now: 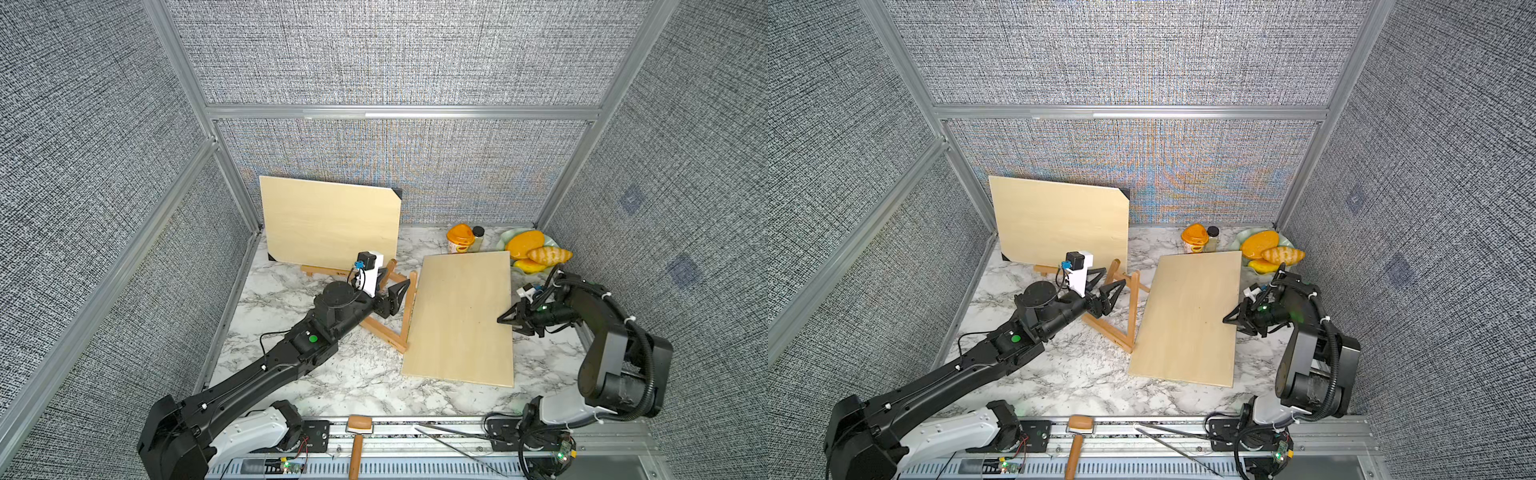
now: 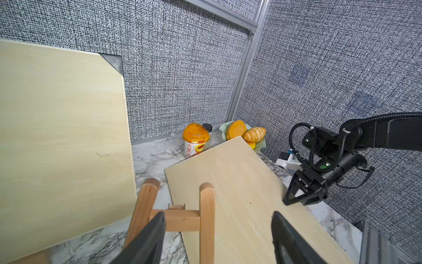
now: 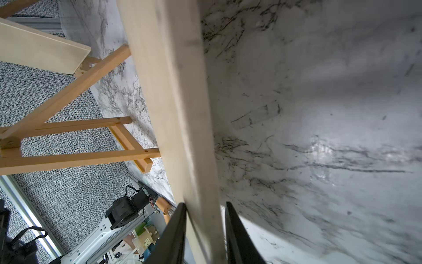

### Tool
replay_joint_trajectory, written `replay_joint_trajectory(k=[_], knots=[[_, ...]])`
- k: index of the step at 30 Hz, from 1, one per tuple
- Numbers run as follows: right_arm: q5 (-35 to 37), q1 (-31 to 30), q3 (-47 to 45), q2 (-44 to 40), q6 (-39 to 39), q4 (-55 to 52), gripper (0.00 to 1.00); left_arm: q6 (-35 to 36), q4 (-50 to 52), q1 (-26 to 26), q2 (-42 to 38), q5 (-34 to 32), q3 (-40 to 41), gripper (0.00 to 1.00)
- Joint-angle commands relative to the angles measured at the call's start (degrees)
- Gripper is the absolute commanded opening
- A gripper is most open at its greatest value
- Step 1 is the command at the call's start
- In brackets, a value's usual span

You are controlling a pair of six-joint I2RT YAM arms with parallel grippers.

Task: Disassemble the easel
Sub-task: Place the drawing board at the center of the board.

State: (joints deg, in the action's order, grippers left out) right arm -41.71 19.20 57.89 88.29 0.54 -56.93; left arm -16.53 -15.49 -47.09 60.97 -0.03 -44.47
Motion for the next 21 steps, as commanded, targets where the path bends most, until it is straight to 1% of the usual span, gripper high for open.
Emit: replay_joint_trajectory(k=[1,8,11,13,21], knots=[[0.1,0.0,1.0,1.2,1.2,0.0,0.32,0.5,-1.3,0.2,-0.4,-0.5,0.4,0.73],[1.9,-0.8,3.6,5.7,0.9,-0.4,0.35,0.6,-1.5,0.3,-0.6,-0.8,1.0,0.73],[5.0,-1.4,5.9,7.6,-0.7,-2.5,0.35,0.8,-1.4,0.4,-0.7,-1.1,0.9,0.73],[5.8,-1.4,6.6,8.2,-1.5,-3.0,0.36,0.9,-1.5,0.4,-0.8,-1.4,1.0,0.73],[7.6,-1.8,6.9,11.9,-2.2,-2.2,0.36,1.1,-1.6,0.4,0.1,-1.0,0.3,0.73]])
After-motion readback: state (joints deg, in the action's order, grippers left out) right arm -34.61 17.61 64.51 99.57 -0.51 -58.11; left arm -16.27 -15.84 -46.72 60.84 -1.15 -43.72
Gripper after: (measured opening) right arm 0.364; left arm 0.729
